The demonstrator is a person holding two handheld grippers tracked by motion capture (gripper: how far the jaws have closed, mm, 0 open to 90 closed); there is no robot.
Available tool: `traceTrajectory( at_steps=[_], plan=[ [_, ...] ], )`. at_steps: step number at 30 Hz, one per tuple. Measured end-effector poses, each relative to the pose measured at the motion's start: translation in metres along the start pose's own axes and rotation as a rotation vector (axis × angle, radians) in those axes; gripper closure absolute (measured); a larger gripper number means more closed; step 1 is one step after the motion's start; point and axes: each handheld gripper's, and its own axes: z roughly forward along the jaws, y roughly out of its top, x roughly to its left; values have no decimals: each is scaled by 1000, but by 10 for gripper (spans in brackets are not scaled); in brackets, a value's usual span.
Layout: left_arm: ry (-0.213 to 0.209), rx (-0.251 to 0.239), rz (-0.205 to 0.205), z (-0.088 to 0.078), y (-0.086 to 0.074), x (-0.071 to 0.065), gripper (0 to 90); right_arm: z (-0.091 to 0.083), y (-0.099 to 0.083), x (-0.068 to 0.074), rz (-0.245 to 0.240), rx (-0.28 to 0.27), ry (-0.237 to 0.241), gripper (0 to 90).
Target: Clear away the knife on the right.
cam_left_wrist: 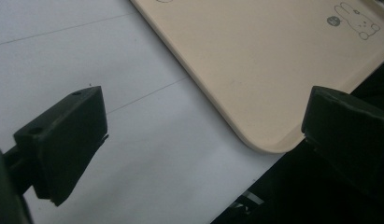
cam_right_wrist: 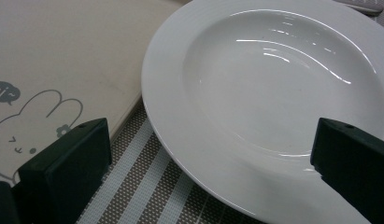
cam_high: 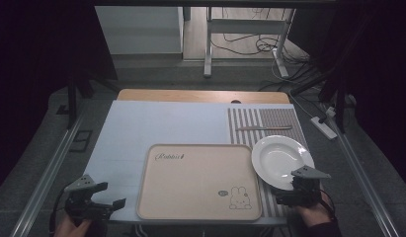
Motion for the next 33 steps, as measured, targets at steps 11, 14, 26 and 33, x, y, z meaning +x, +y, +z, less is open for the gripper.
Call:
traceTrajectory(
  at_steps=[11,14,26,33],
  plan=[
    [-2,3,2,0,0,0,14,3,1,0,-7,33,15,0],
    [-2,2,-1,0,0,0,14,3,1,-1,4,30,28,0],
    [-2,4,4,0,0,0,14,4,1,-4,28,39,65,0],
    [-1,5,4,1,0,0,14,3,2,-5,19,35,90,0]
  ],
)
